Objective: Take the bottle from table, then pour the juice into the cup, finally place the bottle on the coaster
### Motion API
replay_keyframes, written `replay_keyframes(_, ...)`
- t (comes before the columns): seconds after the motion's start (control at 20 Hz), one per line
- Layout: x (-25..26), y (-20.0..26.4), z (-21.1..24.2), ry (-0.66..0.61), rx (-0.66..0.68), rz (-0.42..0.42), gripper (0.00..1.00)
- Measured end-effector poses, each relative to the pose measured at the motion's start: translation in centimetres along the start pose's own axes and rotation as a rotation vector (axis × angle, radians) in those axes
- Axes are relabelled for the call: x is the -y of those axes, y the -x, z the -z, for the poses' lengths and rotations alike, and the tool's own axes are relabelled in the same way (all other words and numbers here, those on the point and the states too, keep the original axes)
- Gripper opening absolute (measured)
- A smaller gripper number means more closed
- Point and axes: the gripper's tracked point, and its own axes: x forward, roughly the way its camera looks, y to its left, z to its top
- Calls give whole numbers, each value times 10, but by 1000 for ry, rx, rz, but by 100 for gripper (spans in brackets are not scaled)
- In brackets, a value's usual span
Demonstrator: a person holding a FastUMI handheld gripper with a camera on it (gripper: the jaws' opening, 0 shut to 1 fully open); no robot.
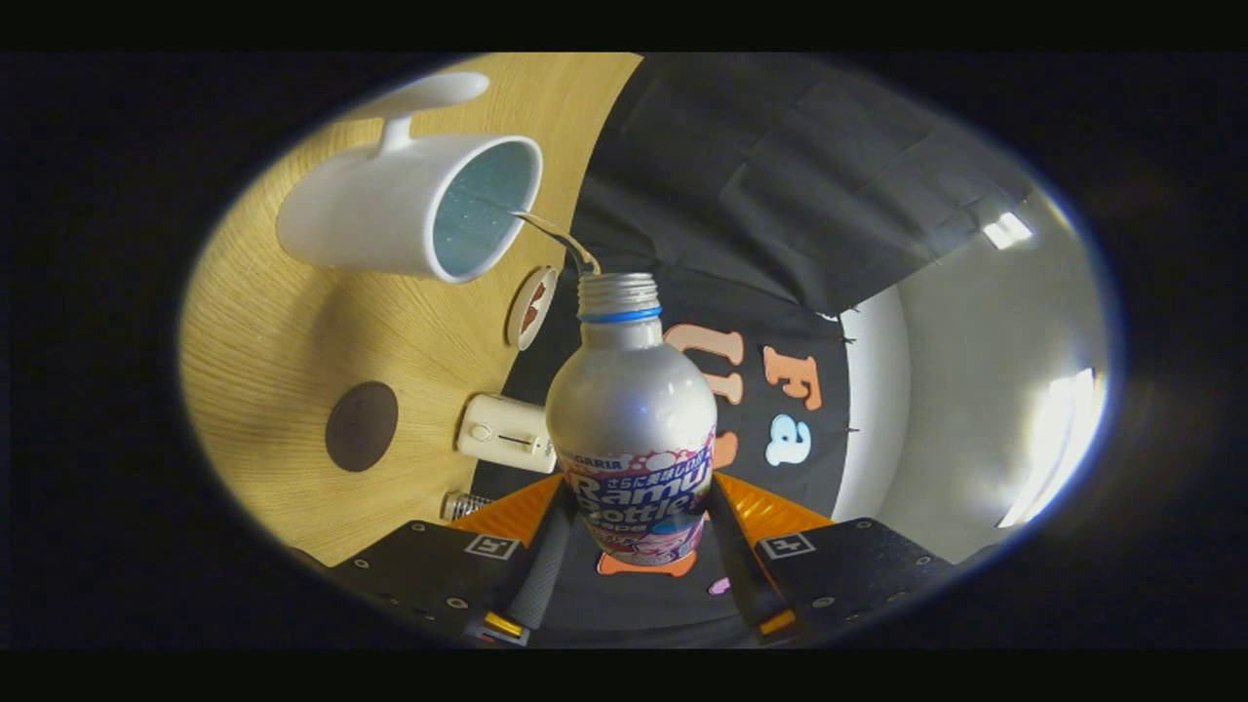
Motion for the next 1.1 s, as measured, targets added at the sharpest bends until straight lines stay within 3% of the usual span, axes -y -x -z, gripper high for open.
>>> replay_keyframes(1.1, 9, -3, -12, 104, 53, 12, 74)
